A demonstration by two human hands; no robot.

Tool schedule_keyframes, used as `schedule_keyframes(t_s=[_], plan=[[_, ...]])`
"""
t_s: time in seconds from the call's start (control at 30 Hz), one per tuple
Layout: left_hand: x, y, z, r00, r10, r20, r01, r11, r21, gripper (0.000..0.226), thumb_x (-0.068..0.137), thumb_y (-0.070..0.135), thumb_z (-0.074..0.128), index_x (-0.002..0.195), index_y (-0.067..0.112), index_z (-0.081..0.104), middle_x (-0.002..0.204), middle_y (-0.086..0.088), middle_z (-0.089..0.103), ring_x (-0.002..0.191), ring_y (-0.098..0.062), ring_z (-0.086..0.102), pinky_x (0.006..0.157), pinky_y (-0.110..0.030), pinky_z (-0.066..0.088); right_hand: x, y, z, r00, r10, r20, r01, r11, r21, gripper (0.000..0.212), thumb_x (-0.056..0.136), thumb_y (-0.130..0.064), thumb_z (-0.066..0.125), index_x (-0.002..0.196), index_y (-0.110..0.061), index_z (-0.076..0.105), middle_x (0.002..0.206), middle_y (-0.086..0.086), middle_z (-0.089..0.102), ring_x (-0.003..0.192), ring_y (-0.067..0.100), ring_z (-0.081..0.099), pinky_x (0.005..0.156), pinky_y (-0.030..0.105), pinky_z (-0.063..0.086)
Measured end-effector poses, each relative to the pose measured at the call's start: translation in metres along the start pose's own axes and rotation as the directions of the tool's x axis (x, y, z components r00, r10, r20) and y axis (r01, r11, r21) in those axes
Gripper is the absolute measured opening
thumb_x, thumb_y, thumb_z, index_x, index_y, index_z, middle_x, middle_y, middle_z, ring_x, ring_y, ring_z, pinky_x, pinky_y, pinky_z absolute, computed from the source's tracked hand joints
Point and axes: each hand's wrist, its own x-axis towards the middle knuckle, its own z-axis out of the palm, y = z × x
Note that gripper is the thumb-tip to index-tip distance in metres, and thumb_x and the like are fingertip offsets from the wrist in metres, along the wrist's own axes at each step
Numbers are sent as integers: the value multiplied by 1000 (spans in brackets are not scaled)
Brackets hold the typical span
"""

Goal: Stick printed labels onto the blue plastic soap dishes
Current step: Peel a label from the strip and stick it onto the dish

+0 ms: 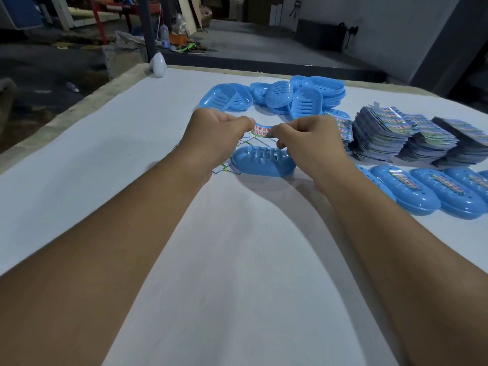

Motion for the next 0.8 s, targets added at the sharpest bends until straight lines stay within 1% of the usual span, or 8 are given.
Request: schedule_keyframes(t_s=[0.1,0.13,0.23,0.3,0.37,0.47,0.53,0.8], plan=[[0,-5,4,1000,24,7,-24,999,43,25,82,36,74,73,13,75,54,13,63,49,-5,56,52,-15,48,1,0,-3,999,54,0,-54,999,-2,26,76,-32,68,68,-8,73,71,17,70,49,13,40,49,24,35],[0,-8,6,999,40,8,-41,996,74,25,83,36,73,76,12,76,60,9,67,51,-8,59,53,-15,48,0,1,-3,998,60,2,-60,998,-7,27,74,-33,68,68,-7,73,64,16,67,47,13,38,47,23,33],[-3,-14,13,996,84,16,-85,985,149,26,82,38,75,74,13,76,70,5,73,67,-13,66,67,-29,55,0,4,-4,999,51,10,-51,998,-44,38,73,-35,72,66,2,65,54,6,50,46,15,33,41,18,27],[-3,-16,15,994,111,5,-109,971,211,31,81,42,75,69,14,74,63,9,69,62,-9,63,62,-28,52,1,7,-4,999,46,26,-44,996,-79,44,73,-36,74,67,5,61,55,5,46,48,15,31,42,20,26],[-3,-17,14,991,131,-13,-122,952,282,34,80,46,75,68,15,73,54,11,64,53,-1,56,55,-24,42,2,8,-4,996,62,57,-54,991,-126,42,73,-37,75,61,0,59,52,4,41,46,15,28,46,23,27],[-1,-17,13,991,131,-14,-119,937,327,34,79,47,76,68,15,74,58,8,67,51,-1,56,51,-21,41,4,10,-4,995,80,67,-66,981,-185,38,72,-36,76,50,-16,53,41,-4,38,37,13,29,42,20,27],[0,-17,13,992,123,2,-116,928,354,34,79,47,76,68,15,73,61,5,69,53,-3,59,48,-19,43,6,12,-3,995,75,59,-61,976,-207,39,71,-36,76,47,-17,52,39,-6,41,37,10,32,43,21,30],[4,-18,15,994,105,40,-112,907,406,37,73,50,75,65,13,72,60,7,69,61,-13,65,58,-27,50,9,17,0,996,73,48,-59,967,-249,36,70,-37,78,50,-18,54,39,-7,39,39,11,32,46,24,31]])
